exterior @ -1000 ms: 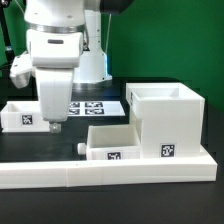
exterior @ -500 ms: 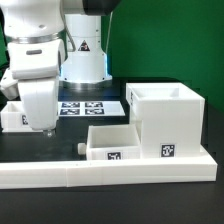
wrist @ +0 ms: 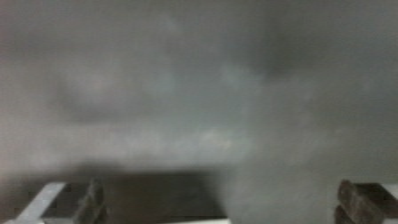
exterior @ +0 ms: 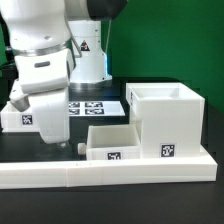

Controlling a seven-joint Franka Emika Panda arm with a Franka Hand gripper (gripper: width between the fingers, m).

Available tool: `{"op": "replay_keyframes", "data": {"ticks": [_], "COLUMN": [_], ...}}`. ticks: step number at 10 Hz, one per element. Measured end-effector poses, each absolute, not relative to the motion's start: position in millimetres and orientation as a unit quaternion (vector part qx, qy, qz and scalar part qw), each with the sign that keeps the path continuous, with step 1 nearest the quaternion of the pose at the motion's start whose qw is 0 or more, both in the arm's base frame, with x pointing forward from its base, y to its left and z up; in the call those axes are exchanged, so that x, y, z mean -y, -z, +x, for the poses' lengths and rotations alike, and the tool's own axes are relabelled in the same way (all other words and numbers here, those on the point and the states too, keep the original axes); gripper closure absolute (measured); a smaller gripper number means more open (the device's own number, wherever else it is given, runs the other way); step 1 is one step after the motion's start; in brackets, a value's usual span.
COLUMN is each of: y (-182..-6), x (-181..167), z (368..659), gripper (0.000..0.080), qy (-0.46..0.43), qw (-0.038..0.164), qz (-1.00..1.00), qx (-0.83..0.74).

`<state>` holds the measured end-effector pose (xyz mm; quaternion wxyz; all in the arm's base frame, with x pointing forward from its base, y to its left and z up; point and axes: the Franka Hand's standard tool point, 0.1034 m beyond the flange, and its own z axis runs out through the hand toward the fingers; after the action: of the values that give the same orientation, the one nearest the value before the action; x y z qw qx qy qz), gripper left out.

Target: Assemble drawer

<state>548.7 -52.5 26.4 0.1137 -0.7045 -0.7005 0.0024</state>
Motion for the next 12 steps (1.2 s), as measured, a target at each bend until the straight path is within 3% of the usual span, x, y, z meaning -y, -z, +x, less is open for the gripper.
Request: {"op": "replay_keyframes", "data": {"ticks": [12], "y": [-30.0], "x": [-17.9], "z": [561.4], "gripper": [0.015], "qy": [-0.01], "qw": [0.119], "qz": [-0.773], "qx": [0.623]}}
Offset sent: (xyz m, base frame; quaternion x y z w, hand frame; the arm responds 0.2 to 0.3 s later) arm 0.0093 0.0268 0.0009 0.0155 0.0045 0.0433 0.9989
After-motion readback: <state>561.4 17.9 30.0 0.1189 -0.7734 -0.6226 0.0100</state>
